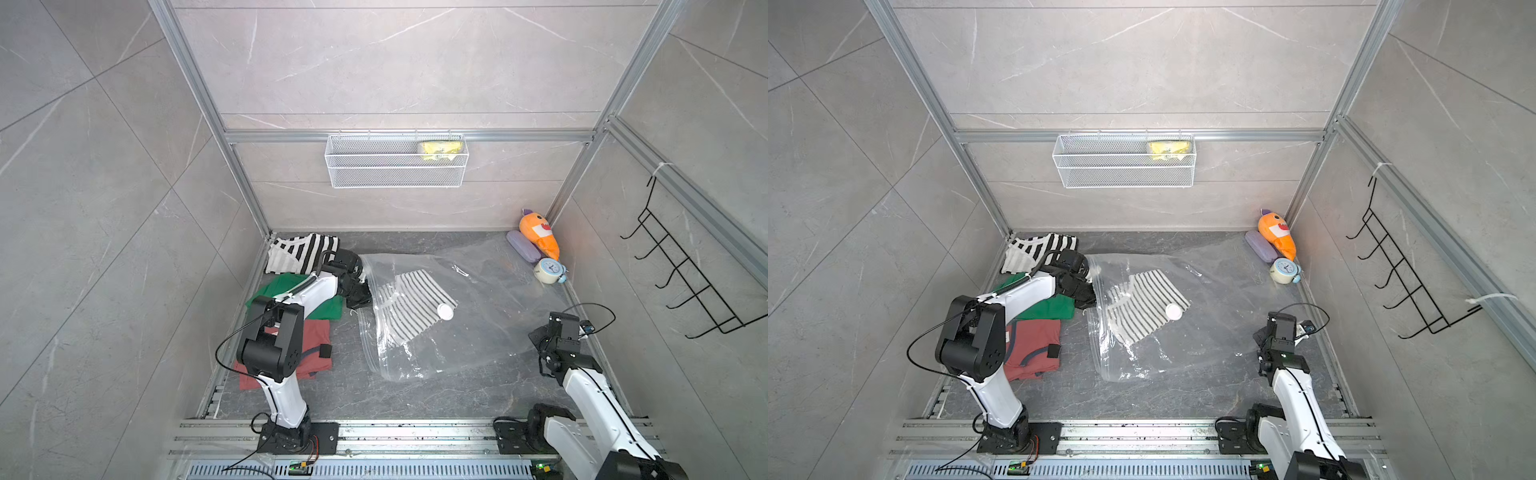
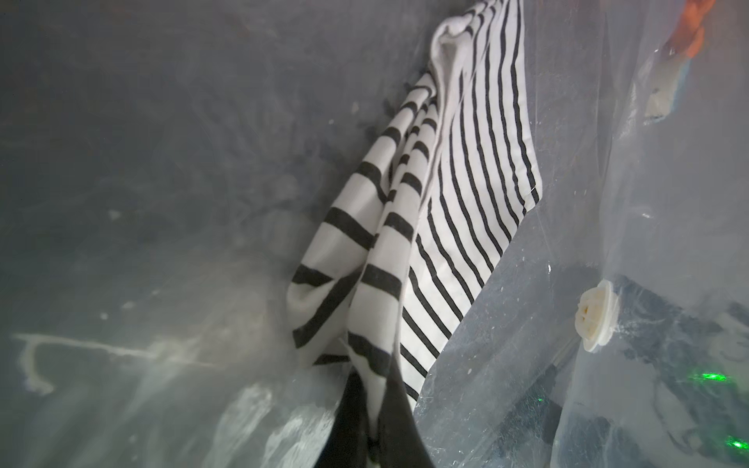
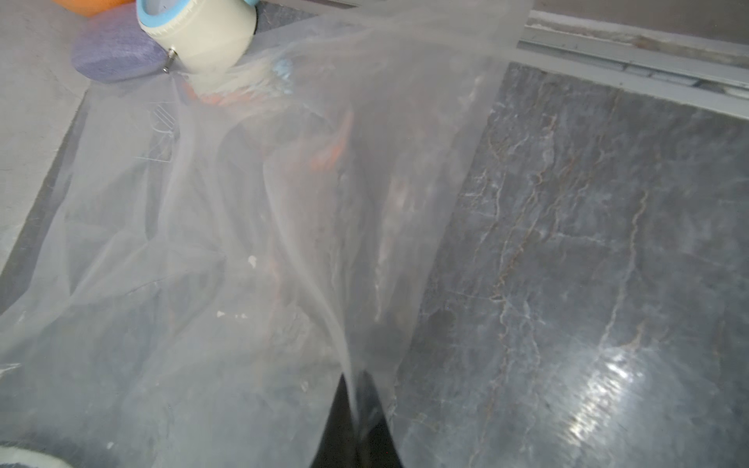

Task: Take the tank top out of the vacuum bag
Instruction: Take out the tank top from the vacuum bag.

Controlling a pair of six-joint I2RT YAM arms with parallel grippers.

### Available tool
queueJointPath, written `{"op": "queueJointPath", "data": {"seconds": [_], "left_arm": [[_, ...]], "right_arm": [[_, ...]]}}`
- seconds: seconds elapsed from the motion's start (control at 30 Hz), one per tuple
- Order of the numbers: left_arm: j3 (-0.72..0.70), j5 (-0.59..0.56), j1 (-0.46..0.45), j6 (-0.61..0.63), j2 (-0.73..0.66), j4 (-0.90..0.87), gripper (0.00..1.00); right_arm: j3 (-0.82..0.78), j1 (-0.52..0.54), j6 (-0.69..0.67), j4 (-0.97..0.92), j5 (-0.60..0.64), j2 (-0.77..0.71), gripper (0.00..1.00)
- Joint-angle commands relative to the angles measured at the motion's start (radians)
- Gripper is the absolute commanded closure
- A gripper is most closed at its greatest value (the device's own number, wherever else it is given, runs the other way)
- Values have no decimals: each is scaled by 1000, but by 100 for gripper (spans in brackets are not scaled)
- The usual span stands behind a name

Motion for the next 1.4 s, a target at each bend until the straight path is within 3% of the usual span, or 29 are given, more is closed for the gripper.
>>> {"op": "queueJointPath", "data": {"seconds": [0.0, 0.03, 0.07, 0.13, 0.2, 0.33, 0.43, 0.5, 0.63, 0.7, 0.8, 0.87, 0.97, 1.07, 1.37], "left_arm": [[-6, -27, 14, 37, -35, -3, 100], [-4, -40, 14, 40, -38, -12, 100], [-2, -51, 16, 45, -41, -20, 100], [13, -85, 19, 55, -46, -51, 100], [34, -110, 23, 66, -45, -82, 100], [98, -144, 23, 100, -25, -165, 100], [136, -148, 22, 114, -5, -215, 100], [147, -147, 22, 118, -3, -224, 100], [175, -136, 13, 120, 23, -231, 100], [190, -142, -3, 121, 39, -234, 100], [217, -178, -25, 120, 52, -258, 100], [219, -225, -28, 108, 39, -278, 100], [242, -299, -26, 100, 30, -338, 100], [242, -282, -26, 96, 8, -347, 100], [195, -319, -3, 84, -11, -309, 100]], "right_arm": [[22, 3, 16, -41, 46, 11, 100], [23, 3, 15, -42, 41, 6, 100], [27, 6, 10, -44, 36, -1, 92], [46, 17, 2, -71, 44, -25, 67], [65, 29, -1, -110, 70, -62, 50], [112, 53, -16, -203, 156, -198, 37], [176, 75, -65, -256, 209, -274, 35], [208, 105, -153, -207, 167, -294, 36], [267, 190, -349, 63, -249, -164, 40], [380, 306, -385, 60, -325, 22, 41], [570, 520, -493, -27, -237, 296, 42], [679, 585, -504, -78, -213, 455, 42], [769, 601, -475, -86, -208, 605, 42], [827, 600, -447, -99, -152, 707, 42], [771, 573, -401, 15, -173, 849, 43]]}}
